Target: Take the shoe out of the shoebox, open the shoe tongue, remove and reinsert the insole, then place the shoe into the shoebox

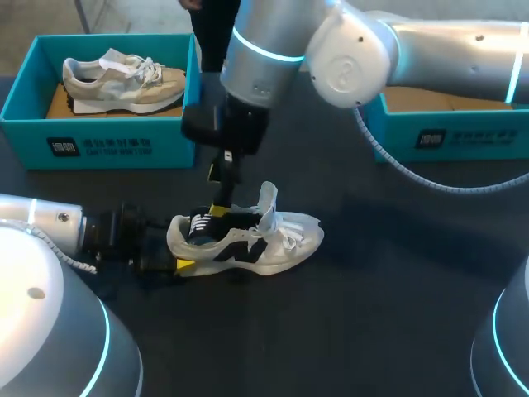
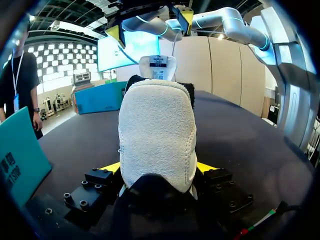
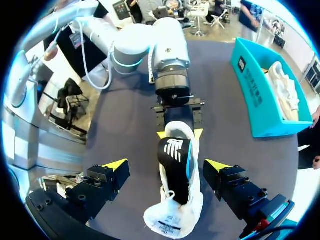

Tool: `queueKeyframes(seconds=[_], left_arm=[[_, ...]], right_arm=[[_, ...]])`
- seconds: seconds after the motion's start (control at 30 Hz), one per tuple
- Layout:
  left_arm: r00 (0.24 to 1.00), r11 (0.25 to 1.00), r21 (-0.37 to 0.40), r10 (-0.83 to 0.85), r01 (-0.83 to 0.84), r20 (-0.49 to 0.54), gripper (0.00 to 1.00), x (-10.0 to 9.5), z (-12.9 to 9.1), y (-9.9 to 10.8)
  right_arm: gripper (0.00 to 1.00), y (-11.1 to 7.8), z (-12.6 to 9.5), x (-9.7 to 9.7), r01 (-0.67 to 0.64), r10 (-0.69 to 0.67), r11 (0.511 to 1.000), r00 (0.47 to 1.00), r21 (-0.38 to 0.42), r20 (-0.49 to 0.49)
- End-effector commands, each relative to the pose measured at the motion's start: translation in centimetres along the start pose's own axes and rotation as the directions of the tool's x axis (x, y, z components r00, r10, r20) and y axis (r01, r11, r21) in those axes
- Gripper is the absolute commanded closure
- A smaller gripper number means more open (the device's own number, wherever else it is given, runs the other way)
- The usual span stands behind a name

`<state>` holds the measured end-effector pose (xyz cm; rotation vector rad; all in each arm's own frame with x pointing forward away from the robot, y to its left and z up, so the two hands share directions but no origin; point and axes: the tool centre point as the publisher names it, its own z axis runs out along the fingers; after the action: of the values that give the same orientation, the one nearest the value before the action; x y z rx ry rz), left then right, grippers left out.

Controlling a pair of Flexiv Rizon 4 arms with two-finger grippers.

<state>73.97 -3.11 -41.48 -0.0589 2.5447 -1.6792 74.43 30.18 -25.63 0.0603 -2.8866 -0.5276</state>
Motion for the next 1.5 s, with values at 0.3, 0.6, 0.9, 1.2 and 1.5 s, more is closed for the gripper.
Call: queueKeyframes(seconds=[0.3,0.6,0.9,1.2,1.5], left_arm=[[1.0,1.0,-0.001,0.001,-0.001,0.001,1.0,0.1,-0.1,0.3],[1.0,1.0,-0.001,0.001,-0.001,0.001,1.0,0.1,-0.1,0.3],[1.0,1.0,-0.001,0.001,-0.001,0.001,1.0,0.1,-0.1,0.3],[1.0,1.0,-0.001,0.001,-0.001,0.001,1.0,0.1,-0.1,0.3],[1.0,1.0,-0.001,0.001,-0.001,0.001,1.0,0.1,-0.1,0.3]], right_arm=[[0.0,1.0,1.8,-1.1,-0.033,0.032,0.999,0.973,-0.002,-0.23],[0.0,-0.1,1.8,-1.3,-0.058,0.07,0.997,0.948,0.047,-0.31],[0.0,-0.3,2.6,-2.1,-0.071,0.089,0.996,0.897,0.057,-0.433],[0.0,-0.5,3.5,-2.0,-0.089,0.1,0.995,0.845,0.048,-0.525],[0.0,-0.4,4.1,-1.7,-0.108,0.128,0.992,0.79,0.068,-0.6]])
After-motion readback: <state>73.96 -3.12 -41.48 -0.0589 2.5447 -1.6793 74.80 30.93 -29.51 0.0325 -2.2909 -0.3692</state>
